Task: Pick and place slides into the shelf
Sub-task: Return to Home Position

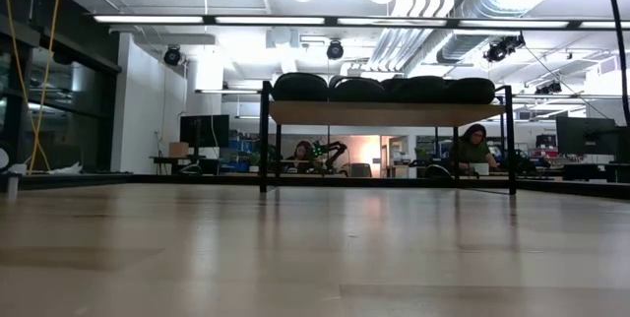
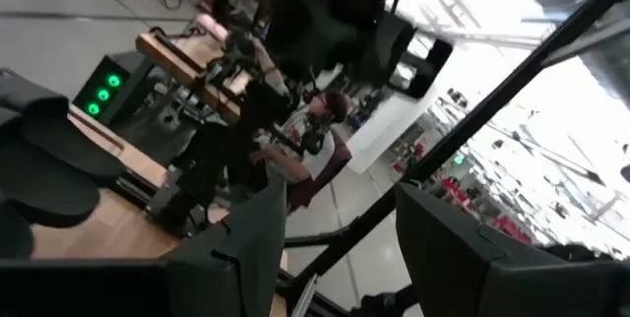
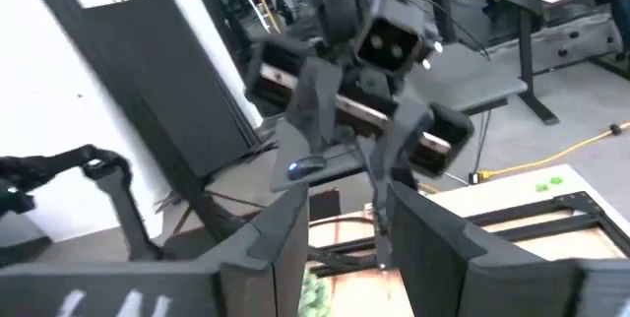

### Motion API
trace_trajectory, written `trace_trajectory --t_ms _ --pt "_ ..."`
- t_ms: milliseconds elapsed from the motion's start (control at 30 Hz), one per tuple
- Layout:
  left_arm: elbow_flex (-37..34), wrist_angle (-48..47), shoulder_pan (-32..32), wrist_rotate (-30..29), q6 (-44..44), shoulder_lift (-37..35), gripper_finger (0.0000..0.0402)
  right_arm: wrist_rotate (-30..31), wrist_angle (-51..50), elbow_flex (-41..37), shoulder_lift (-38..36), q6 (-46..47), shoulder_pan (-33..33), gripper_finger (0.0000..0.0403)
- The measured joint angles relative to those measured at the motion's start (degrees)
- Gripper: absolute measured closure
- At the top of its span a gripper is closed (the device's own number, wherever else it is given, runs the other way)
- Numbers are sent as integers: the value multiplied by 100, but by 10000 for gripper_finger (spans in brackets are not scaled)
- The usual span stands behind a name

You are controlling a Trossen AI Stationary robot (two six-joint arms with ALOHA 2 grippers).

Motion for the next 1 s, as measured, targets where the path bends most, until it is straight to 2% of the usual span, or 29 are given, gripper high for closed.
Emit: trace_trajectory --t_ms 267,367,533,700,1000 --pt "0 421 -1028 -679 235 534 224 82 -309 0 -384 -75 443 273" --pt "2 509 -1178 -947 240 575 224 316 -275 2 -453 -221 694 273" --pt "11 461 -1197 -969 274 482 224 877 -184 2 -496 -256 1109 273" --pt "490 -76 -1185 -973 729 413 224 990 179 2 -512 -467 1488 273" --pt "1835 -1845 -1185 -1130 2041 552 224 2098 868 2 -588 -576 1709 273"
